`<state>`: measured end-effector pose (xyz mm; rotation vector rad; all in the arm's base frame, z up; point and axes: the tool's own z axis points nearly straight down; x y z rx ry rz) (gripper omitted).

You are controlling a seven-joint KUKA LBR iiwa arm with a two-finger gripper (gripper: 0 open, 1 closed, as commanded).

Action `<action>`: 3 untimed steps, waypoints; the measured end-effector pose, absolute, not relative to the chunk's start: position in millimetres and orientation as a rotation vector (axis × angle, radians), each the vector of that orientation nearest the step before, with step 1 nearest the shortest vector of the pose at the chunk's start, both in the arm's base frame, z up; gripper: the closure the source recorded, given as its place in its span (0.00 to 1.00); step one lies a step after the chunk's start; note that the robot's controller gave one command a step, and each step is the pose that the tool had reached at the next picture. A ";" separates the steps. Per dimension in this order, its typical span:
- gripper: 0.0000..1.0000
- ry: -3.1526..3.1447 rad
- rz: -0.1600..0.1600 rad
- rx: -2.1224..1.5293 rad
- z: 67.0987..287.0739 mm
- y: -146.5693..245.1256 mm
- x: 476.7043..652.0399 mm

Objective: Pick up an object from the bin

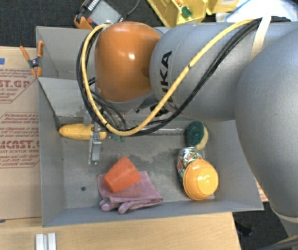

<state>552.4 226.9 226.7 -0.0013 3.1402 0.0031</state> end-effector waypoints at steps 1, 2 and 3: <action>0.00 3.140 0.003 -0.001 226.7 226.9 552.5; 0.00 3.126 0.004 -0.242 145.4 218.8 548.3; 0.00 3.120 0.005 -0.320 85.2 198.0 536.5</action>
Offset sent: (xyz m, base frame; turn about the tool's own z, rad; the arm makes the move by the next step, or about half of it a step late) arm -0.0081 -0.0159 -0.1567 -0.2919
